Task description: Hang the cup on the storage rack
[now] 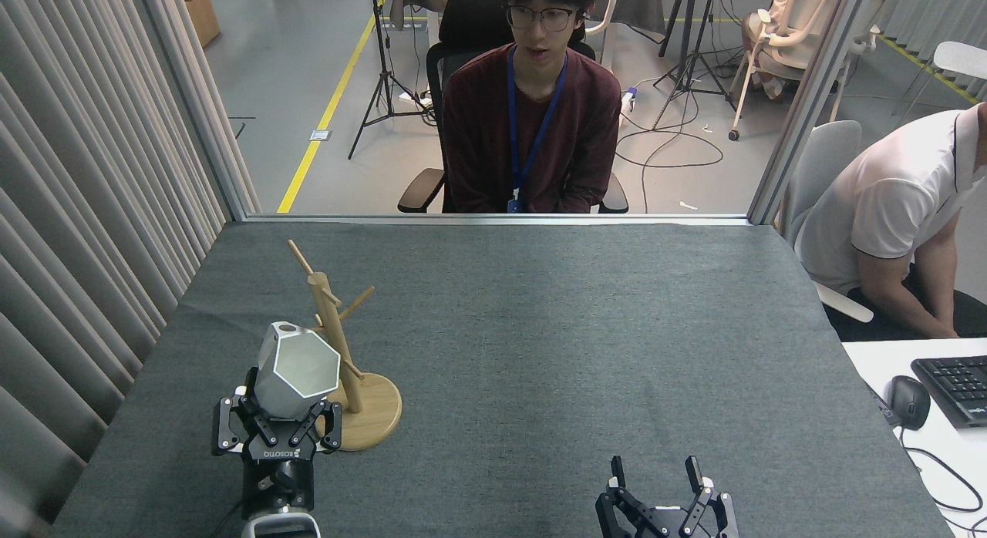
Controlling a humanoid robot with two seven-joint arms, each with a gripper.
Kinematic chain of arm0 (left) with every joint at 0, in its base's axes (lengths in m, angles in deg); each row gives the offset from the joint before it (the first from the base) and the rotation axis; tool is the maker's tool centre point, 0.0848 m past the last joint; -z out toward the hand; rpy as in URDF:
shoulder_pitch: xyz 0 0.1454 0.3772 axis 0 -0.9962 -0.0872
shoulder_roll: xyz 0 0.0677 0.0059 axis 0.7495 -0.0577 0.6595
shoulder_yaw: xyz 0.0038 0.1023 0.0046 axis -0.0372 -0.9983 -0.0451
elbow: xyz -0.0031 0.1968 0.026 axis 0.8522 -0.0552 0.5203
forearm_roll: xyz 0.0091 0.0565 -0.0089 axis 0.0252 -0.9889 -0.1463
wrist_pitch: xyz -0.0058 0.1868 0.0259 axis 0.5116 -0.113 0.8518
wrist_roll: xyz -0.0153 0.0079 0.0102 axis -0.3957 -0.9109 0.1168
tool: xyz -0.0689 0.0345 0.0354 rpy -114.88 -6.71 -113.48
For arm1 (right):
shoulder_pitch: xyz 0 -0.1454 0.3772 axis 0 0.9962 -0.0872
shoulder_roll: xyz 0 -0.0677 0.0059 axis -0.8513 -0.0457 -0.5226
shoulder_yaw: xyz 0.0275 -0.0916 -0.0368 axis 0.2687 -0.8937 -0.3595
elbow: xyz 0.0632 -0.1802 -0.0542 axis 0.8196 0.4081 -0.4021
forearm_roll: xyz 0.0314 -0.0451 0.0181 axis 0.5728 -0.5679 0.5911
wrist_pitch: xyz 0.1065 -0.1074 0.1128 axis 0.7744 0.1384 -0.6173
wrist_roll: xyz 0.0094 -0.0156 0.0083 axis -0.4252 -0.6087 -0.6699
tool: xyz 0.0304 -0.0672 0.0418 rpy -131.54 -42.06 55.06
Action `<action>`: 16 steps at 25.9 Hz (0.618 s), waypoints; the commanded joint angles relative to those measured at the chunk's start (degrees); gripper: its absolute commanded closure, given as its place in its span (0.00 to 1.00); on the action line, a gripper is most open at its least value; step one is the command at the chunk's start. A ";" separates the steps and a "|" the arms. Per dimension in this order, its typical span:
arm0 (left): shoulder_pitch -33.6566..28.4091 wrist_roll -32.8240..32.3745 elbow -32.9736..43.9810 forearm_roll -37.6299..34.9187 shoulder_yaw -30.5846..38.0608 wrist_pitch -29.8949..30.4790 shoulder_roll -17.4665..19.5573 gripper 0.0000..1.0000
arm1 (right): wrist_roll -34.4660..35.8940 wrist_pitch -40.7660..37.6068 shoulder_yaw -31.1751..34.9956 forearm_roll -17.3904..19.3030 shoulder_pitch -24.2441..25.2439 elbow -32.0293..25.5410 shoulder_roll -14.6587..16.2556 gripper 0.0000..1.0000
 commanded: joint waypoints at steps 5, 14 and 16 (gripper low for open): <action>2.29 1.65 -5.23 0.06 -1.61 1.19 0.06 0.00 | 0.07 -0.26 1.47 0.19 -0.21 1.64 -0.09 0.01; -2.37 1.65 -2.59 0.14 -3.90 2.16 0.06 0.01 | 0.16 -0.79 3.06 0.10 -0.39 2.08 -0.09 0.01; -4.31 1.65 -1.71 0.32 -3.90 2.16 0.15 0.00 | 0.16 -0.79 3.06 0.10 -0.39 2.08 -0.09 0.01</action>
